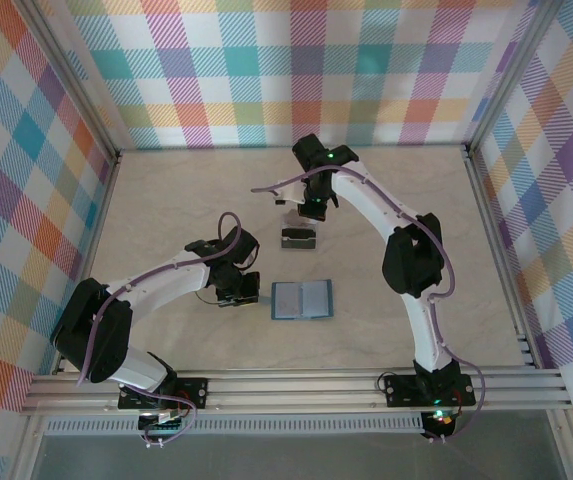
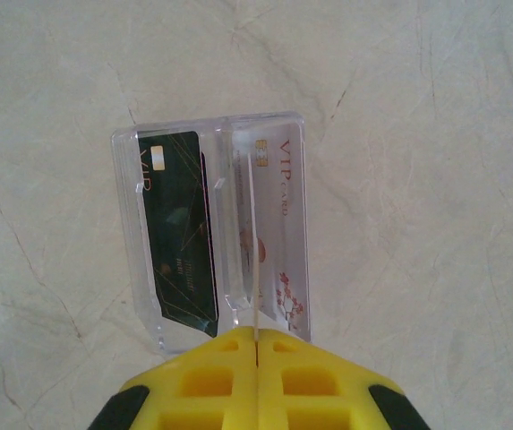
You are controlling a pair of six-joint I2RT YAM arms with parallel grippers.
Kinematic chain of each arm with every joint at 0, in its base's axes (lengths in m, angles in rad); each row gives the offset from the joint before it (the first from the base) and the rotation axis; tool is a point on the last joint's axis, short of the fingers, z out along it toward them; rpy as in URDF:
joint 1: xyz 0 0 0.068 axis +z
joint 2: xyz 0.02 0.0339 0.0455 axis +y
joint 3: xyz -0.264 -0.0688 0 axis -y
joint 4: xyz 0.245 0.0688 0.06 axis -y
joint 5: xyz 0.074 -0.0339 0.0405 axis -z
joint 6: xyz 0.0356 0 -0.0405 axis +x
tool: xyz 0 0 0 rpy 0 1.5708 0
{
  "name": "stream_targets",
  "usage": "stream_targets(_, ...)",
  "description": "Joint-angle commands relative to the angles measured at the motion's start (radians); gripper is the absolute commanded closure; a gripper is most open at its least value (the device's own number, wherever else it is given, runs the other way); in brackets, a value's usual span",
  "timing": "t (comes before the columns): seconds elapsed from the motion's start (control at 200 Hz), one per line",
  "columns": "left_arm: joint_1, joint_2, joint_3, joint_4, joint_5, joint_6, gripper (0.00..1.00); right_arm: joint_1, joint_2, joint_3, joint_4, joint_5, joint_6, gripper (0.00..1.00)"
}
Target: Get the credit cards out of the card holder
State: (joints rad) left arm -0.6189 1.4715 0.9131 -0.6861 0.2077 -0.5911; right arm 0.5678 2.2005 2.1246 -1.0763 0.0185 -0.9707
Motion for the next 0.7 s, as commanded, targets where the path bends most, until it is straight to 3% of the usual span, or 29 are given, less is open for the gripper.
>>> stream_targets(0.0, 0.011, 0.016, 0.020, -0.032, 0.004, -0.010, 1.00, 0.002, 0.026, 0.033, -0.031, -0.012, -0.071, 1.00)
stream_targets(0.3, 0.010, 0.030, 0.035, -0.042, 0.002, -0.010, 1.00, 0.004, 0.065, 0.043, -0.052, -0.011, -0.084, 1.00)
stream_targets(0.445, 0.011, 0.023, 0.031, -0.044, -0.001, -0.009, 1.00, 0.007, 0.076, 0.043, -0.019, 0.004, -0.076, 0.92)
stream_targets(0.585, 0.011, 0.010, 0.017, -0.040, -0.010, -0.015, 1.00, 0.015, 0.069, 0.043, 0.038, 0.038, -0.064, 0.77)
stream_targets(0.695, 0.011, 0.007, 0.010, -0.034, -0.008, -0.019, 1.00, 0.014, 0.058, 0.043, 0.078, 0.054, -0.051, 0.74)
